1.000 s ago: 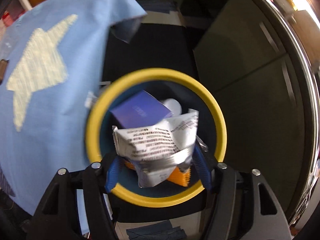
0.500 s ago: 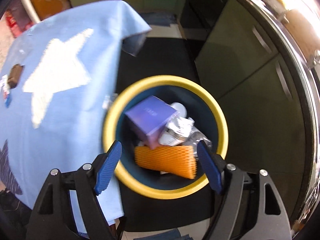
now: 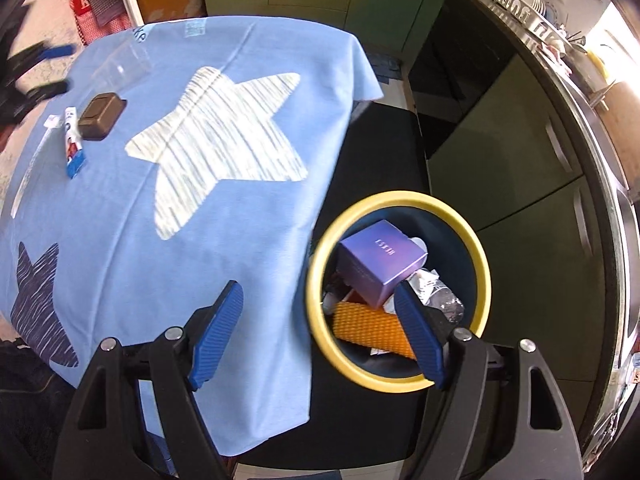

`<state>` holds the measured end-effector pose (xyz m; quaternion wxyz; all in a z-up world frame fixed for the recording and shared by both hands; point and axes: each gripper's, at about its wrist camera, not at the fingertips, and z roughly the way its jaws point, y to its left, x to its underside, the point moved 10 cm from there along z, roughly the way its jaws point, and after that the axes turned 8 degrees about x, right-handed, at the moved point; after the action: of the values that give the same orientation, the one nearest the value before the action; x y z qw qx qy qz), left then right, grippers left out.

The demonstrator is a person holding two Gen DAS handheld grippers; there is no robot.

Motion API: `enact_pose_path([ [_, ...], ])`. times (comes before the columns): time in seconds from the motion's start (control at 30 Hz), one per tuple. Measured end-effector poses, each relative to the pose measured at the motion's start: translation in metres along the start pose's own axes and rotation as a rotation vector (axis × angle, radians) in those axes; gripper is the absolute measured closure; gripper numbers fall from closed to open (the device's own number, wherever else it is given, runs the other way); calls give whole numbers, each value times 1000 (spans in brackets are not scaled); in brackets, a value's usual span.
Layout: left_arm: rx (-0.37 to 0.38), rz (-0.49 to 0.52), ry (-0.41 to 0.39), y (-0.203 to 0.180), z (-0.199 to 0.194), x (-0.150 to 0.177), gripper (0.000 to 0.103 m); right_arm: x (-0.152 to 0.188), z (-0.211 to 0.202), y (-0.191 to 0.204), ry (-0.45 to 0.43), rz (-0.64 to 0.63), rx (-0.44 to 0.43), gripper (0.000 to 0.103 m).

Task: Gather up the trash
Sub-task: 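Grasp the clear plastic cup with the left tool and lift it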

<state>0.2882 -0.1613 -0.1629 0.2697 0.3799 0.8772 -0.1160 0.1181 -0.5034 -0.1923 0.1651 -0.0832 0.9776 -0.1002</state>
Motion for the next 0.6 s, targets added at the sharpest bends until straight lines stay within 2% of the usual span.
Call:
enact_pose_path([
  [0.13, 63, -27, 64, 22, 39, -13, 5, 2, -4, 5, 0, 12, 0, 29],
  [0.27, 85, -35, 113, 34, 70, -14, 6, 1, 0, -1, 19, 34, -1, 29],
  [0.47, 110, -43, 163, 37, 95, -10, 24, 0, 6, -3, 41, 47, -1, 29],
  [0.6, 113, -36, 189, 37, 101, -4, 31, 0, 8, -1, 43, 43, -9, 29],
])
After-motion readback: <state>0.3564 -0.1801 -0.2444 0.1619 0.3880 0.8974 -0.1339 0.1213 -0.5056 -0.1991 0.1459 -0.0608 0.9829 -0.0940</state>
